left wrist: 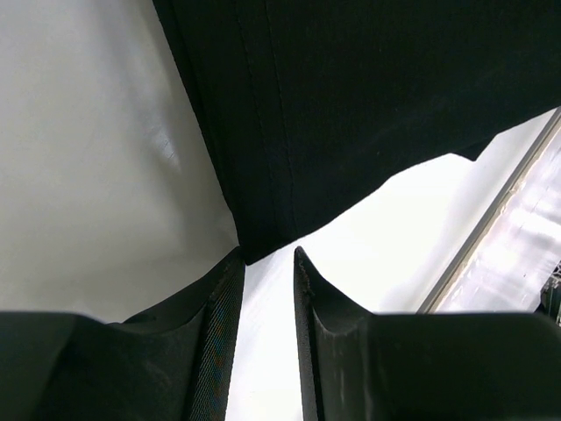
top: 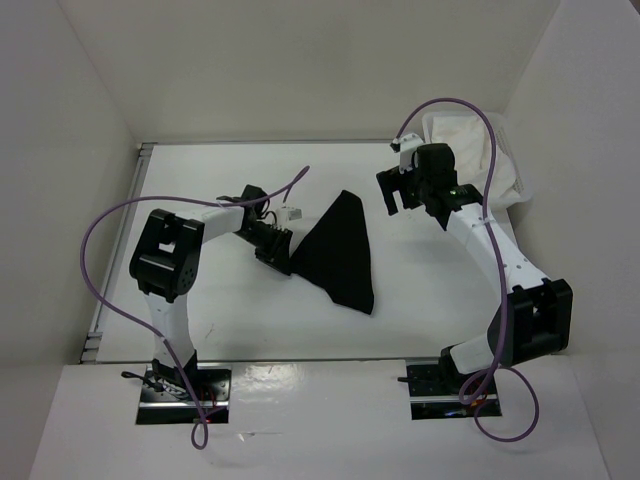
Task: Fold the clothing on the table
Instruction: Flatten the skirt out
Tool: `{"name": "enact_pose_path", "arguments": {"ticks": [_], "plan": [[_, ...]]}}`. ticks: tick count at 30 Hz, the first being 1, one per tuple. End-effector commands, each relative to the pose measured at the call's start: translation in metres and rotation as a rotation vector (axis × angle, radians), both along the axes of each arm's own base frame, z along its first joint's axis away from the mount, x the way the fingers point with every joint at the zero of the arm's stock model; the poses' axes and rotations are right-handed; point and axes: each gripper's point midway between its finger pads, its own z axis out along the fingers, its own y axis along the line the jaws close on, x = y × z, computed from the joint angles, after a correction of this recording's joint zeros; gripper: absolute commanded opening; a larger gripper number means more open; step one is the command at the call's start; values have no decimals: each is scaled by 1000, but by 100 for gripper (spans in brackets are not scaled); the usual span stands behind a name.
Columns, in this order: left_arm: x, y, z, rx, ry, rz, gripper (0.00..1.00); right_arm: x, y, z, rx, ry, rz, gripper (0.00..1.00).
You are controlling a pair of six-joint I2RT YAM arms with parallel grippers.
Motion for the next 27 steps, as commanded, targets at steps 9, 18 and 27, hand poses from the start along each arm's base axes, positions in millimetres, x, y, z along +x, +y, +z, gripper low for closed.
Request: {"name": "enact_pose_path", "arguments": {"ticks": [9, 18, 27], "plan": [[12, -3, -3, -22, -31, -17, 37, 5, 6, 9, 8, -50, 22, 98], [16, -6, -8, -52, 4, -2, 35, 5, 6, 7, 8, -50, 22, 98], [14, -4, 1, -43, -2, 0, 0, 12, 12, -5, -31, -27, 35, 98]]}}
